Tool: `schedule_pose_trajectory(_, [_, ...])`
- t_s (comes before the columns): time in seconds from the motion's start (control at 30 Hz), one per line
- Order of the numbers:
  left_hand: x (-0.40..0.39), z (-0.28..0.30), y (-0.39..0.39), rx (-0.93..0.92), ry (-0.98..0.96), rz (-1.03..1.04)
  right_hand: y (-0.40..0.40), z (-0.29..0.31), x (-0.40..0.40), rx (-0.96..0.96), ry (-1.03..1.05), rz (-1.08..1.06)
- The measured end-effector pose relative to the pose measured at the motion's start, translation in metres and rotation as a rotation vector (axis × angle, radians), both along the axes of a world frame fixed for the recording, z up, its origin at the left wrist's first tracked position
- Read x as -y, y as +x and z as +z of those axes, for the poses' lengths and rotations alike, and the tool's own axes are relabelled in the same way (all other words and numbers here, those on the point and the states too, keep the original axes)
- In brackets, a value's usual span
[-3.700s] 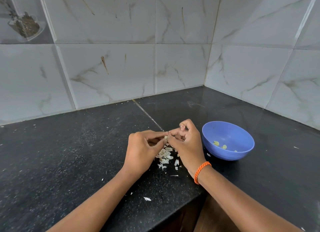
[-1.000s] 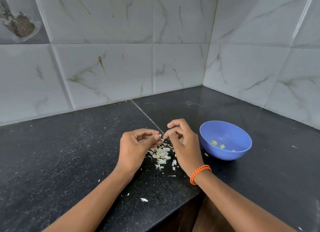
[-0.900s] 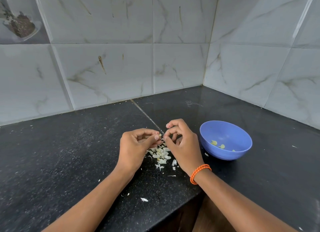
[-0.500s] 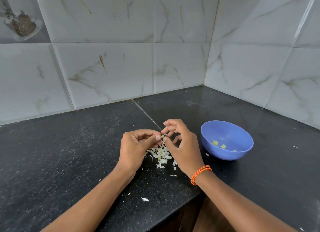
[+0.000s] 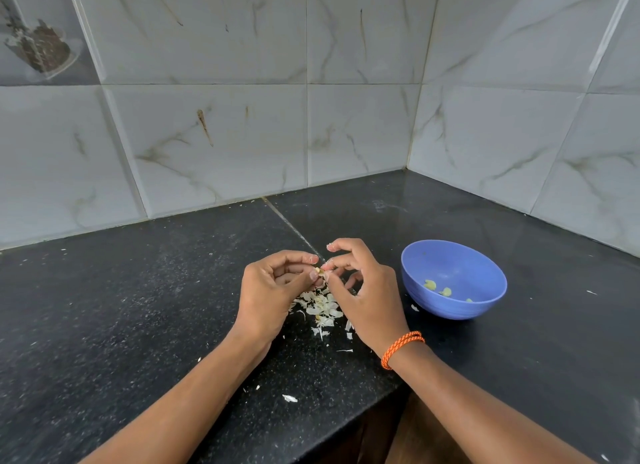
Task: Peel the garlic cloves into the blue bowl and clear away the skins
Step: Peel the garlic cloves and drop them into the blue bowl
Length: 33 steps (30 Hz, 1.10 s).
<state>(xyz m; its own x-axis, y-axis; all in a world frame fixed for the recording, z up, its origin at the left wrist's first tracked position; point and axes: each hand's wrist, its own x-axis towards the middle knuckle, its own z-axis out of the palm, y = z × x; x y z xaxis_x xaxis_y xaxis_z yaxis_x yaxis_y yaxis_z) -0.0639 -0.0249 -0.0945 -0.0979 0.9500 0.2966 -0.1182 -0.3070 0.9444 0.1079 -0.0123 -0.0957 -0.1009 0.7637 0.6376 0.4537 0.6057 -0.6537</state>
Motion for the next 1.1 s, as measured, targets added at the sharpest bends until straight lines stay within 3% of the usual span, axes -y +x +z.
schedule_pose_trajectory(0.4, [0.0010, -0.0014, 0.0028, -0.266, 0.135, 0.076, 0.0024, 0.0061, 0.0024, -0.231, -0.189, 0.108])
schedule_pose_trajectory(0.67, [0.0010, -0.0017, 0.0031, -0.287, 0.130, 0.106, 0.0032, 0.0036, -0.0013, -0.369, -0.248, 0.142])
schedule_pose_trajectory(1.1, [-0.0034, -0.0083, -0.0008, -0.369, 0.120, 0.214, 0.0029, 0.0027, 0.0001, -0.281, -0.211, 0.141])
